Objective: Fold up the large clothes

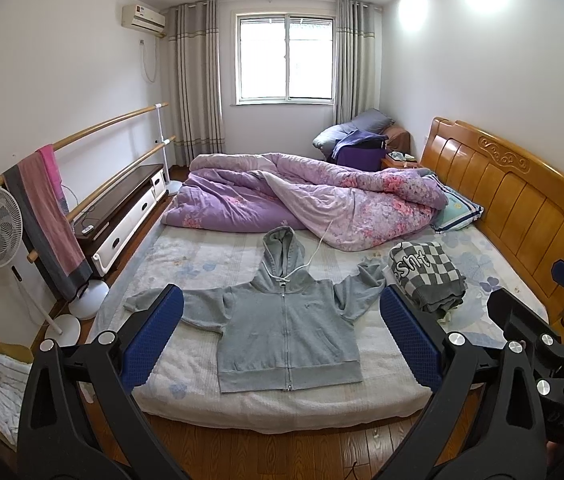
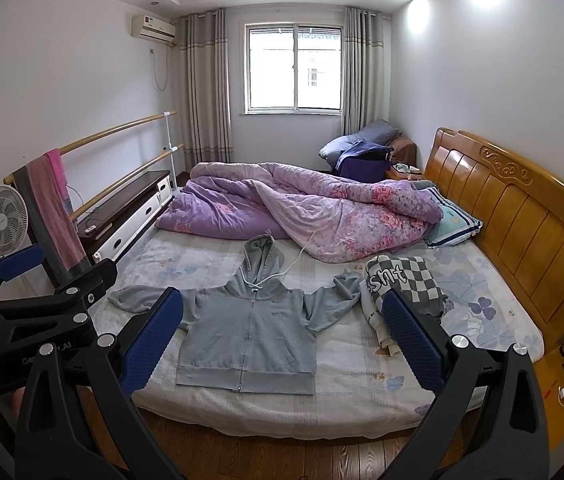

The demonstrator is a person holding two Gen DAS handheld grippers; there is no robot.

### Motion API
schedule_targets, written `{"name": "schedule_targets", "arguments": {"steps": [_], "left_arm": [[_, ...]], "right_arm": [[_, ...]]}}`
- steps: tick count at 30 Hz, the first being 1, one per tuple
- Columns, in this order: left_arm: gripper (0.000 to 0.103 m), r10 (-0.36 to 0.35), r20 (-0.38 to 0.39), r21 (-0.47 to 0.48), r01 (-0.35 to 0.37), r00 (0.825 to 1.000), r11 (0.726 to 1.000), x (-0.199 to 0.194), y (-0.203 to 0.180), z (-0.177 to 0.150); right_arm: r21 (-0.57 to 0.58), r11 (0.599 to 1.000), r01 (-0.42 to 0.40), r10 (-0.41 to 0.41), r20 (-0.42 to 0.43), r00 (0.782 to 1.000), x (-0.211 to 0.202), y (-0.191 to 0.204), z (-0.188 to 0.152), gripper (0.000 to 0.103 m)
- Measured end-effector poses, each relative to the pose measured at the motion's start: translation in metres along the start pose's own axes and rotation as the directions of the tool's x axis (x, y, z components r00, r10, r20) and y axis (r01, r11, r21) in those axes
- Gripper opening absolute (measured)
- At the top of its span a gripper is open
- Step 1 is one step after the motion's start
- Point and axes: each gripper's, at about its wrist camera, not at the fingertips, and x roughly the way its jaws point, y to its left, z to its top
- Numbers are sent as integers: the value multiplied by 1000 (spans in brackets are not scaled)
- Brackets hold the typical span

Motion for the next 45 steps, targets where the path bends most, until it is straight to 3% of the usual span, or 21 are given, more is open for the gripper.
{"name": "schedule_targets", "arguments": {"steps": [8, 30, 45], "left_arm": [[98, -13, -5, 1, 13, 1000, 1000, 34, 3, 9], [98, -71, -18, 17, 71, 997, 997, 50, 51, 7], [98, -59, -95, 31, 62, 994, 998, 95, 57, 12]], "right_arm": [[1, 1000, 3, -3, -3, 1000, 2, -1, -1, 96], [16, 998, 66, -66, -22, 998, 14, 28, 0, 96], [18, 998, 60, -58, -104, 993, 55, 27, 2, 96]]}}
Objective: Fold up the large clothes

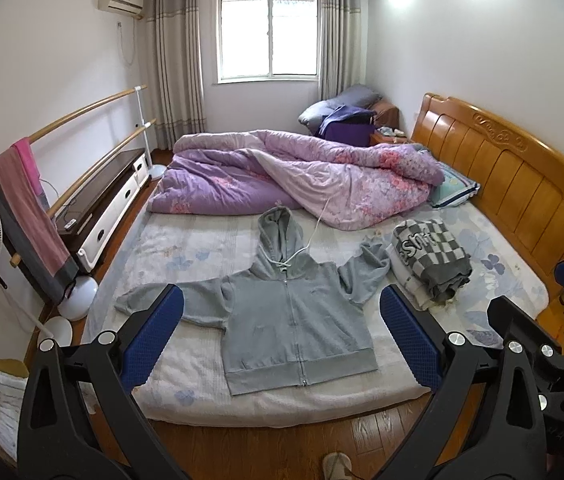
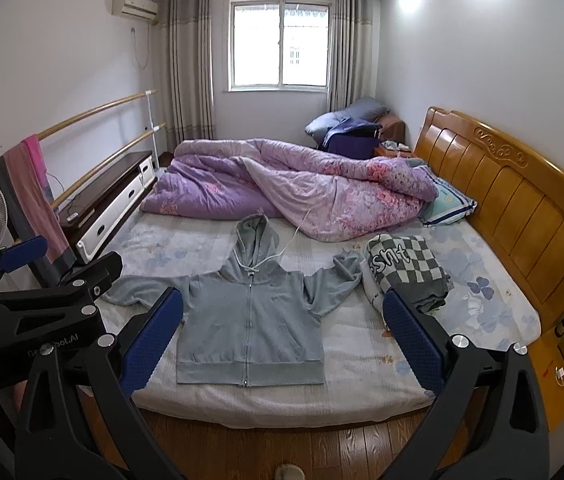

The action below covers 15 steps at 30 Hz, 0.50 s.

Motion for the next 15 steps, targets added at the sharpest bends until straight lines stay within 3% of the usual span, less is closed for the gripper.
{"name": "schedule_targets", "arguments": {"steps": [15], "left_arm": [[98, 113, -58, -62, -116, 992, 991, 109, -17, 33]], "right_arm": [[-59, 992, -112, 109, -51, 993, 110, -21, 32, 96]]}}
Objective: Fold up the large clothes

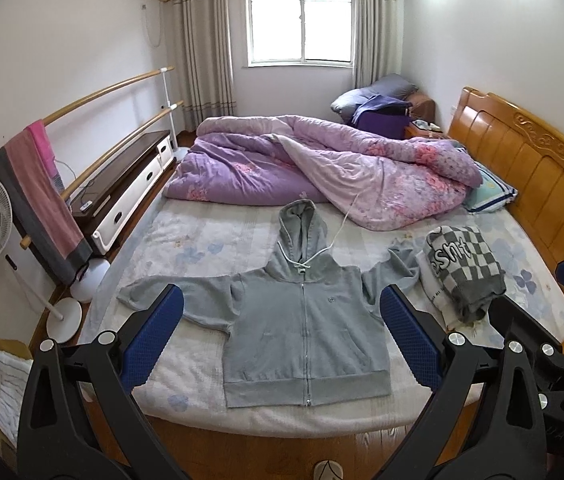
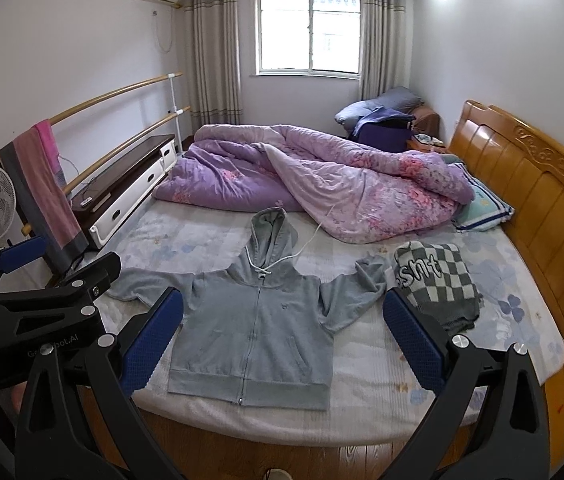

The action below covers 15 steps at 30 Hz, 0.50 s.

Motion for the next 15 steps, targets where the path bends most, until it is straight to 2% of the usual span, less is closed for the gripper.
{"name": "schedule_targets", "arguments": {"steps": [7, 15], "left_arm": [[98, 35, -41, -31, -36, 999, 999, 49, 2, 1], [98, 58, -103, -60, -64, 993, 996, 118, 37, 3]], "right_arm": [[-25, 999, -36, 35, -39, 999, 49, -3, 6, 96], [-63, 996, -62, 57, -85, 995, 114, 24, 16, 96]]}}
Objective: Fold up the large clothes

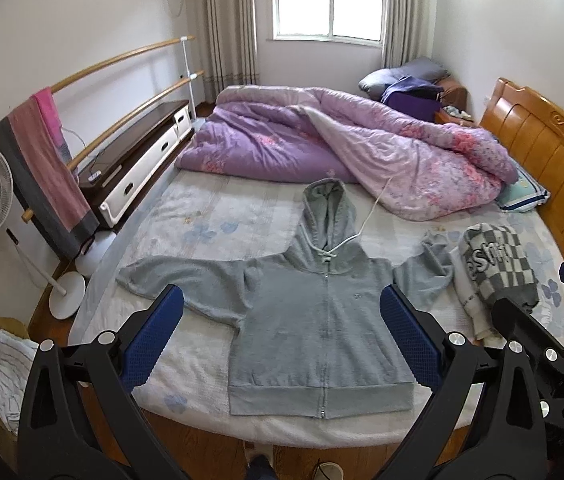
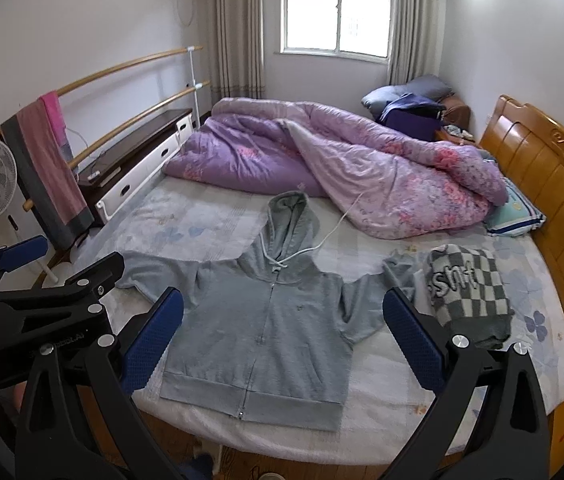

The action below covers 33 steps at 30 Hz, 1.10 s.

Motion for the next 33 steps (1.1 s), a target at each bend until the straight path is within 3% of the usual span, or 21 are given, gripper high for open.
{"name": "schedule_targets", "arguments": {"steps": [6, 13, 18, 20, 23, 27, 30, 33], "left_arm": [[98, -32, -119, -14, 31, 992, 999, 86, 47, 8], [98, -67, -296, -75, 47, 953, 996, 222, 137, 4], [98, -37, -399, -159, -29, 916, 987, 308, 219, -9], [98, -37, -425, -214, -61, 904, 975, 337, 251, -16], [98, -2, -464, -319, -165, 886, 933, 384, 314, -33], [98, 69, -491, -382, -286, 869, 879, 437, 385, -56], [98, 90, -514, -426, -344, 853, 837, 466, 421, -71], [97, 104, -514, -501, -397, 851, 769, 496, 456, -85]], "right_arm": [[-29, 1000, -6, 4, -77, 997, 80, 35, 14, 96], [26, 999, -39, 44, -235, 971, 207, 89, 17, 96], [15, 1000, -23, 26, -307, 951, 285, 126, 13, 95], [3, 1000, -27, 26, -331, 943, 314, 139, 11, 86], [2, 999, -46, 44, -386, 921, 353, 153, 4, 69], [34, 996, -77, 84, -471, 878, 398, 160, -8, 34], [67, 991, -115, 133, -521, 843, 425, 163, -18, 28], [68, 991, -117, 135, -554, 821, 445, 164, -27, 28]]}}
